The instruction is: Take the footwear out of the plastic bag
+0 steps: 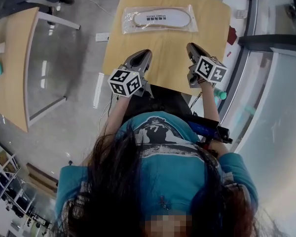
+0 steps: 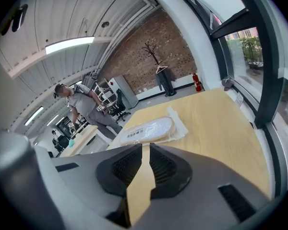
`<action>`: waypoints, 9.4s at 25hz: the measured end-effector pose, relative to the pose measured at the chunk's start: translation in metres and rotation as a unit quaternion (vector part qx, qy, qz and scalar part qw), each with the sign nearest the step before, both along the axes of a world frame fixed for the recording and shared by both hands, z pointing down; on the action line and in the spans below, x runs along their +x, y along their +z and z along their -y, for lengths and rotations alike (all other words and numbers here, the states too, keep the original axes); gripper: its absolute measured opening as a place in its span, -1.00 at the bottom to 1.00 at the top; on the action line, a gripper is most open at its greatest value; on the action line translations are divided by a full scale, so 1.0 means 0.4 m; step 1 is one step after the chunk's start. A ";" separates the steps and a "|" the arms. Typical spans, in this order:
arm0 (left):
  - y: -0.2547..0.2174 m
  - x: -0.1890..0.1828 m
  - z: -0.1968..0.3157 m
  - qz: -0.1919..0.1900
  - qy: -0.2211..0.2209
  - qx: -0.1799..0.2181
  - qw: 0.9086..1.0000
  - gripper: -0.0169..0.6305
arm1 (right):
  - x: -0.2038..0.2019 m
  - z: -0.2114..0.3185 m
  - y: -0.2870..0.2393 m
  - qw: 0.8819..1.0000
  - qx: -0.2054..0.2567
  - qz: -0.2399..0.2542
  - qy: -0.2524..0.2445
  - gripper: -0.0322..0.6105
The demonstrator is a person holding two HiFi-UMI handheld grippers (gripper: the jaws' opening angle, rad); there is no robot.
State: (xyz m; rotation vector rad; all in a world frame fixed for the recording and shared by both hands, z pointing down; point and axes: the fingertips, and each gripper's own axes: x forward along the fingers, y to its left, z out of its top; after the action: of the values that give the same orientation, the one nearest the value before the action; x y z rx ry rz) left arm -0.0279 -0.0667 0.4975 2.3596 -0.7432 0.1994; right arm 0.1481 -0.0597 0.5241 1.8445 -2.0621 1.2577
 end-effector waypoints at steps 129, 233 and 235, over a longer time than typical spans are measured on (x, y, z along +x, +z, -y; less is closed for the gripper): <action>0.115 0.011 0.147 -0.463 -0.116 -0.356 0.804 -0.71 | -0.030 -0.083 -0.010 0.966 0.033 0.207 -0.153 -0.48; 0.202 -0.001 0.317 -0.296 -0.170 -0.273 0.899 -0.70 | -0.017 -0.063 -0.008 0.908 -0.043 0.409 -0.082 -0.66; 0.209 -0.002 0.324 -0.284 -0.174 -0.267 0.904 -0.71 | -0.007 -0.075 -0.011 0.909 -0.037 0.408 -0.080 -0.66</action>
State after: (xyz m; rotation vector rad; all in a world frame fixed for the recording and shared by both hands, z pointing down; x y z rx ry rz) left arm -0.0287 -0.1965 0.5810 1.6030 -0.6886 -0.3850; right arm 0.1453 -0.0297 0.5198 1.1576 -2.3752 2.2845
